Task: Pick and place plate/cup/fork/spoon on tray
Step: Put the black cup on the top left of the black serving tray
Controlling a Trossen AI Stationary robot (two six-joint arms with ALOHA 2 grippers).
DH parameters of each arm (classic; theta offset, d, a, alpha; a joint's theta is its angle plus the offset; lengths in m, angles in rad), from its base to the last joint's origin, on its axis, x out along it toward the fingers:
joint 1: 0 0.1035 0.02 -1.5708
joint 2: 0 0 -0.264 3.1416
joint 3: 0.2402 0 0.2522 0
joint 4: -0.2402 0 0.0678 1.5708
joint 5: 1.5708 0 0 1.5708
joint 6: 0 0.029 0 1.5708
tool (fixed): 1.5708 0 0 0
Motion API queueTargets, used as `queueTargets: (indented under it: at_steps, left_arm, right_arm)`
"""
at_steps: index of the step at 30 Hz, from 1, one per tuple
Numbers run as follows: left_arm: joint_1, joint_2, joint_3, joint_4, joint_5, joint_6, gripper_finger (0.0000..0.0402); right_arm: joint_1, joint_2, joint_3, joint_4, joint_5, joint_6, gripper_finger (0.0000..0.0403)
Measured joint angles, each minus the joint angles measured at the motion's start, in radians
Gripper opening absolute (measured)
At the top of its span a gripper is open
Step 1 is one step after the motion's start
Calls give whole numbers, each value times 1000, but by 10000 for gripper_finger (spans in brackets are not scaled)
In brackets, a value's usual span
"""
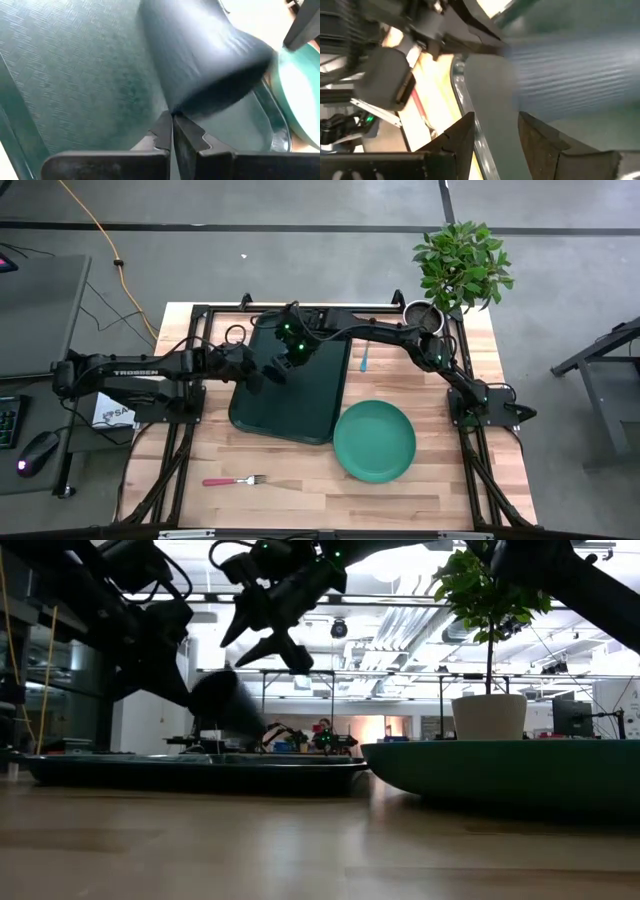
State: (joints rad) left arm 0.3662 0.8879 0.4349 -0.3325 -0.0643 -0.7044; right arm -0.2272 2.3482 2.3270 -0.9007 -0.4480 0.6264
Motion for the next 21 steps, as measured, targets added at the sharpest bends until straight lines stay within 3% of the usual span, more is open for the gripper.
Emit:
queueTargets:
  at_steps: [10, 21]
  left_arm:
    - [3, -1, 0, 6, 8, 0, 0]
    - [101, -3, 1, 86, 29, 31, 0]
  right_arm:
    - [-42, -14, 30, -8, -36, -51, 140]
    - [-102, -172, 30, -15, 5, -97, 140]
